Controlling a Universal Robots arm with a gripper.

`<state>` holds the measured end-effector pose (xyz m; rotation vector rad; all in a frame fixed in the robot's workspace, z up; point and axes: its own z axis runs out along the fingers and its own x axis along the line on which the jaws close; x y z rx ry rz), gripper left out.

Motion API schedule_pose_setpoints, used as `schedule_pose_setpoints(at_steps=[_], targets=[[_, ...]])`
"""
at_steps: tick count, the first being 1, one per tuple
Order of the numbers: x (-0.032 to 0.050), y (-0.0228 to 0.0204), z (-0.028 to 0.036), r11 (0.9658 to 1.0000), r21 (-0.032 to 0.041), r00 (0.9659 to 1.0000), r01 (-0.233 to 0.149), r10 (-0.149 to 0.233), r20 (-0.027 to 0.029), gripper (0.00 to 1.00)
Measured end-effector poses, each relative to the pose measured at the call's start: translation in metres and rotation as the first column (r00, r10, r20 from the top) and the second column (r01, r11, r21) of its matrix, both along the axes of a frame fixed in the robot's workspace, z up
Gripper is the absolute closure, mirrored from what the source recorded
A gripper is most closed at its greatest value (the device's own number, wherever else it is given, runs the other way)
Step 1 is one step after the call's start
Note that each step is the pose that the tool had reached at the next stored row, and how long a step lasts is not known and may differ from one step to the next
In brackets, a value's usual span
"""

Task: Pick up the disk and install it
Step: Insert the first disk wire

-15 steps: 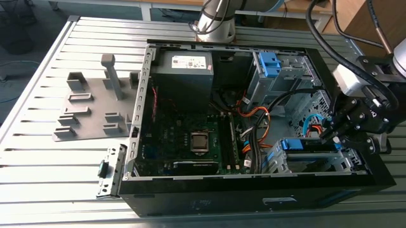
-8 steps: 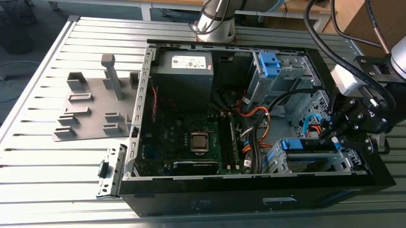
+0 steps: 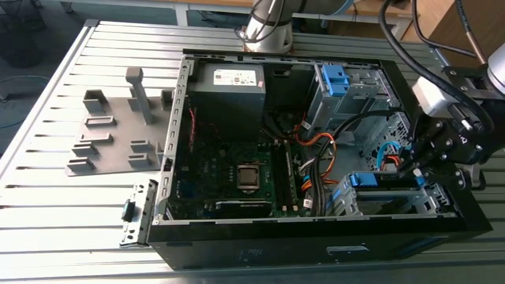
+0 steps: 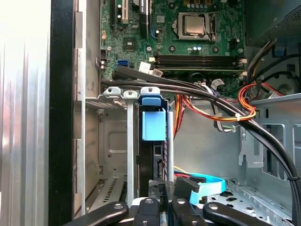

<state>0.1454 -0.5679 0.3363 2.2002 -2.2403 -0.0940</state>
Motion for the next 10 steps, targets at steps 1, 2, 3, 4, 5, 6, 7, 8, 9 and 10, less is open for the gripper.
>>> schedule_pose_setpoints(at_steps=[1,2,3,4,5,6,7,8,9,10], targets=[[0.0,0.0,0.0004,1.0,0.0004,1.0,0.0,0.0,0.0,0.84],[0.0,0.0,0.0006,1.0,0.0007,1.0,0.0,0.0,0.0,0.84],[-0.0001,0.0,0.0007,1.0,0.0023,1.0,0.0,0.0,0.0,0.84],[-0.0004,0.0,0.0008,1.0,0.0058,1.0,0.0,0.0,0.0,0.84],[-0.0006,0.0001,0.0007,0.9999,0.0103,1.0,0.0,0.0,0.0,0.84],[-0.0007,0.0001,0.0006,0.9999,0.0165,1.0,0.0,0.0,0.0,0.84],[-0.0009,0.0001,0.0006,0.9998,0.0199,1.0,0.0,0.0,0.0,0.84],[-0.0009,0.0001,0.0005,0.9998,0.0222,1.0,0.0,0.0,0.0,0.84],[-0.0009,0.0001,0.0002,0.9997,0.0236,1.0,0.0,0.0,0.0,0.84],[-0.0009,0.0001,0.0,0.9997,0.024,1.0,0.0,0.0,0.0,0.84]])
